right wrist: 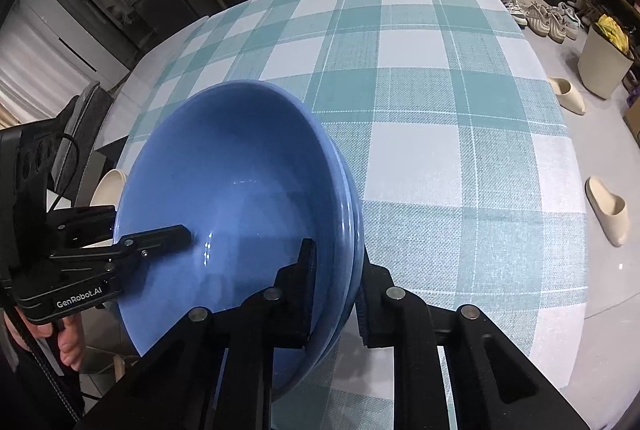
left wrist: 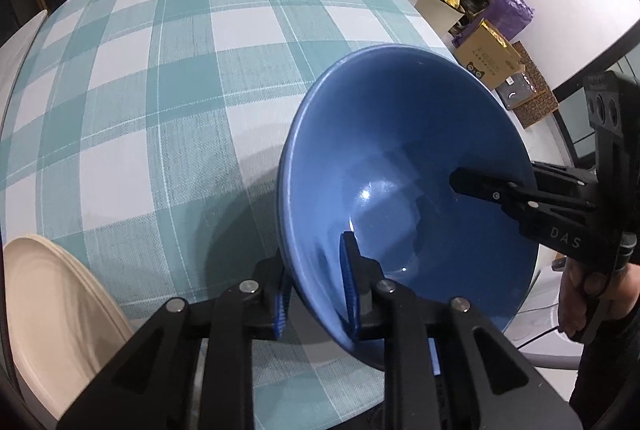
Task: Organize plates and bowls
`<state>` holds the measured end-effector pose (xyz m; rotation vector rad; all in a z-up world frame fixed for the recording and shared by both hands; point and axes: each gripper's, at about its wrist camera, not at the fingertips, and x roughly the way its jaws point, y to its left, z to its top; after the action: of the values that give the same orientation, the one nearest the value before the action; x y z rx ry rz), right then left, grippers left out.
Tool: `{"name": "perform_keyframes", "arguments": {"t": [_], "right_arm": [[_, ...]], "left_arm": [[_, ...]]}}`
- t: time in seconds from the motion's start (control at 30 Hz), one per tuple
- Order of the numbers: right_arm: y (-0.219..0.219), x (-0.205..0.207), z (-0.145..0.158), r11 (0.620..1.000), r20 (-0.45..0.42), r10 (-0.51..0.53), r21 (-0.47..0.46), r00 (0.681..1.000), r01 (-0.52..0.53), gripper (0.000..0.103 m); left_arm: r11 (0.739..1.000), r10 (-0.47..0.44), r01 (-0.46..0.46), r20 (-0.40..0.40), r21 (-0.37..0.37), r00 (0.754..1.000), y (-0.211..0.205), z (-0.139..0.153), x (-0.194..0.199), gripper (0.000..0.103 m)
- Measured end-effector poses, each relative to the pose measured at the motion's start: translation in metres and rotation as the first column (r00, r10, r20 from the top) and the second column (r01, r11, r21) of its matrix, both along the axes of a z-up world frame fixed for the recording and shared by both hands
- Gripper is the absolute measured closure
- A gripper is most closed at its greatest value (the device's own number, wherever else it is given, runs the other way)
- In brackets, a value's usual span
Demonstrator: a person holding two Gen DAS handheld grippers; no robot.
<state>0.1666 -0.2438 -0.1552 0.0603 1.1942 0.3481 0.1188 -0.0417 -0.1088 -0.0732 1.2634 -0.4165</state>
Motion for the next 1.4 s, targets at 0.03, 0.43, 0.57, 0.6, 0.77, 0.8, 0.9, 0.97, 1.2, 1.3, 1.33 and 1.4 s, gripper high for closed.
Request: {"name": "perform_keyframes", "arguments": {"t": [0.03, 0.43, 0.57, 0.6, 0.77, 0.8, 0.9, 0.97, 1.2, 1.3, 1.33, 1.4], "right_arm": [[0.0, 0.0, 0.0, 1.0, 0.003, 0.001, -0.006, 1.0, -0.001, 0.086], [0.002, -0.015, 0.023, 0.993, 0.174, 0.025, -0.116, 0.984, -0.004, 0.052], [0.001, -0.017, 0.021, 0.994, 0.166, 0.013, -0.109, 0.986, 0.006, 0.049], [0.002, -0.018, 0.019, 0.995, 0.157, 0.015, -0.097, 0.987, 0.0, 0.049], [0.006, -0.018, 0.002, 0.995, 0.094, 0.031, -0.094, 0.995, -0.022, 0.049], [0.005, -0.018, -0.001, 0.997, 0.072, 0.033, -0.074, 0.997, -0.027, 0.05], [0.007, -0.016, -0.005, 0.998, 0.048, 0.037, -0.049, 0.998, -0.035, 0.056], [0.012, -0.016, -0.005, 0.997, 0.036, 0.051, -0.051, 0.998, -0.05, 0.071], [0.014, -0.016, -0.003, 0.995, 0.015, 0.053, -0.083, 0.998, -0.052, 0.083], [0.015, -0.017, 0.0, 0.995, 0.007, 0.059, -0.084, 0.998, -0.058, 0.084], [0.016, -0.018, 0.001, 0.994, 0.003, 0.063, -0.085, 0.998, -0.063, 0.084], [0.016, -0.02, 0.001, 0.996, -0.009, 0.064, -0.067, 0.998, -0.064, 0.084]], "left_arm": [[1.0, 0.006, -0.006, 0.022, 0.006, 1.0, 0.0, 0.001, -0.001, 0.078], [0.998, 0.033, -0.04, 0.118, 0.056, 0.992, 0.005, 0.008, -0.001, 0.051], [0.998, 0.017, -0.022, 0.08, 0.053, 0.997, 0.003, -0.001, -0.001, 0.051], [0.999, 0.017, -0.021, 0.071, 0.043, 0.997, 0.003, -0.003, 0.0, 0.051], [0.999, -0.035, 0.034, 0.067, 0.028, 0.997, -0.002, -0.008, -0.003, 0.054], [0.999, -0.041, 0.039, 0.064, 0.028, 0.997, -0.003, -0.009, -0.004, 0.055], [0.998, -0.06, 0.06, 0.041, -0.002, 0.997, -0.006, -0.009, -0.005, 0.072], [0.998, -0.069, 0.068, 0.04, 0.018, 0.997, -0.01, -0.008, -0.006, 0.073], [0.997, -0.071, 0.071, 0.009, 0.026, 0.997, -0.009, -0.007, -0.011, 0.073], [0.998, -0.064, 0.064, -0.001, 0.026, 0.998, -0.006, -0.007, -0.017, 0.074], [0.997, -0.067, 0.067, -0.003, 0.028, 0.998, -0.006, -0.007, -0.02, 0.074], [0.997, -0.068, 0.068, -0.005, 0.025, 0.998, -0.004, -0.007, -0.023, 0.073]]}}
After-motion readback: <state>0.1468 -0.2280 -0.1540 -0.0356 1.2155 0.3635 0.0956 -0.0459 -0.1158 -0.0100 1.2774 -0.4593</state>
